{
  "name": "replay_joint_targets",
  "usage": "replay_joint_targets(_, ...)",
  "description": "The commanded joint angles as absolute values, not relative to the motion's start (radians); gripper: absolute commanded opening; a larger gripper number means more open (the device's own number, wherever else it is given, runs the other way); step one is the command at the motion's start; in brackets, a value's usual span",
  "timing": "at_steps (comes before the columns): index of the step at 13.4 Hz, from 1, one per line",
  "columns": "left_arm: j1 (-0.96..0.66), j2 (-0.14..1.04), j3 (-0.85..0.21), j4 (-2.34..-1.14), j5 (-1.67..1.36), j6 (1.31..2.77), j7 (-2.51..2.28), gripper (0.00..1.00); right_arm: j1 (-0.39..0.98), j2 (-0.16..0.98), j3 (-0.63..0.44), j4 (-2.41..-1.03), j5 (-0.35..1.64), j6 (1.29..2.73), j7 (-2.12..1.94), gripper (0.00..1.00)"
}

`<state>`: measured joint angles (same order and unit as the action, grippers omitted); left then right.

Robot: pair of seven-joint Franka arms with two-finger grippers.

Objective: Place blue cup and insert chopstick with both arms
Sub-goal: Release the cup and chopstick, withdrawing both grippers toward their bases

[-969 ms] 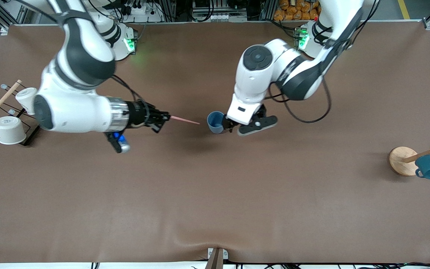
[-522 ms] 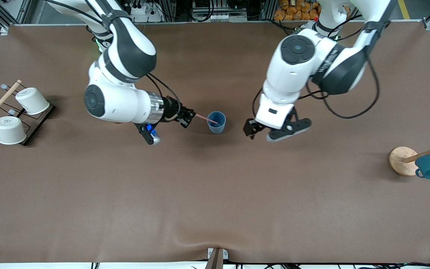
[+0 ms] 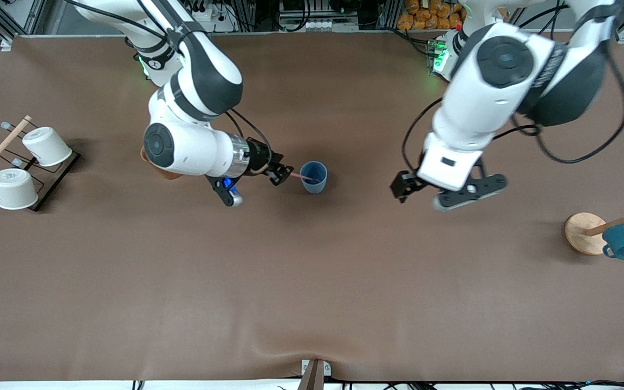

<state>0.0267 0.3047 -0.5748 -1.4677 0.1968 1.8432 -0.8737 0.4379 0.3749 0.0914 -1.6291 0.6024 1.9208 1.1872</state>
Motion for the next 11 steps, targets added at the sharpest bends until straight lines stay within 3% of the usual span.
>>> replay_joint_targets(1, 0.080, 0.247, -0.575, -1.476, 0.154, 1.784, -0.744, 1.00, 0.323, 0.362, 0.092, -1.521, 0.548, 1.727, 1.194, 1.00)
replay_joint_targets(5, 0.084, 0.180, -0.436, -1.477, 0.069, 1.717, -0.508, 1.00, 0.112, 0.357, 0.097, -1.416, 0.502, 1.478, 0.981, 1.00)
replay_joint_targets(8, 0.055, 0.135, -0.307, -1.486, 0.035, 1.661, -0.294, 1.00, 0.011, 0.336, 0.120, -1.385, 0.359, 1.422, 0.812, 1.00)
replay_joint_targets(11, 0.052, 0.101, -0.249, -1.491, 0.034, 1.600, -0.206, 1.00, -0.046, 0.284, 0.117, -1.384, 0.189, 1.385, 0.419, 1.00)
